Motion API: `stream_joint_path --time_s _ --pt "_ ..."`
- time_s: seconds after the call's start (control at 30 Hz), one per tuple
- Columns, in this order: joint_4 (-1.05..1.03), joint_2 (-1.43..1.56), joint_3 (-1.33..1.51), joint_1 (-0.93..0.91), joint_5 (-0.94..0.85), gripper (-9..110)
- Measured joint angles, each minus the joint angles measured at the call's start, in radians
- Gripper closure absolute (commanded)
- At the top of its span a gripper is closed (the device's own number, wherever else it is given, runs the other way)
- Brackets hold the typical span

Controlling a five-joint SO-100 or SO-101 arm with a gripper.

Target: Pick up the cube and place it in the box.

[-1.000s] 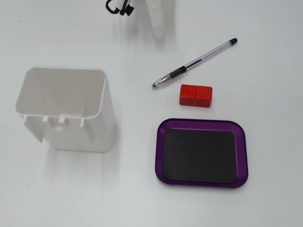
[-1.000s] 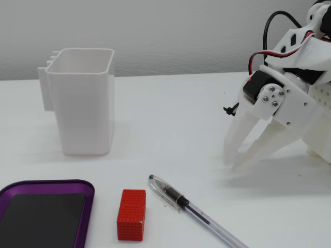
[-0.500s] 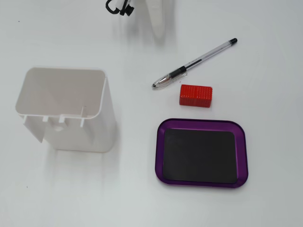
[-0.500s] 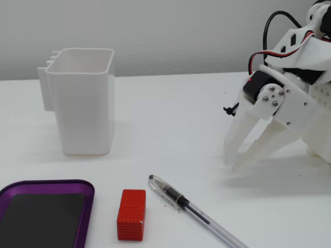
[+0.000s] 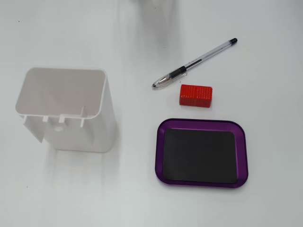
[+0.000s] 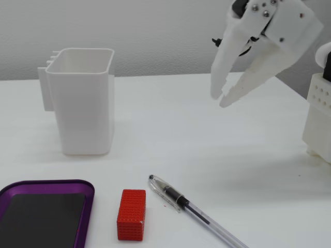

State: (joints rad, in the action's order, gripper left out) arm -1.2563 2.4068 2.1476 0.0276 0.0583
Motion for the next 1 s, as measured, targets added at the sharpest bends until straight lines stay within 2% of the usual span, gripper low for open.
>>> stream_joint_path --time_s 0.13,0.3,0.53,0.8,1.0 --pt "-0.098 -0.391 -0.255 0.055 -0.026 93" --pt "-0.167 -0.684 -0.474 0.14 -0.066 81" --pt "-0.163 -0.788 -0.589 0.153 -0.074 70" --pt "-0.021 -0.805 -0.598 0.164 -0.074 69" --pt "0.028 -0.956 -0.611 0.152 -0.074 69"
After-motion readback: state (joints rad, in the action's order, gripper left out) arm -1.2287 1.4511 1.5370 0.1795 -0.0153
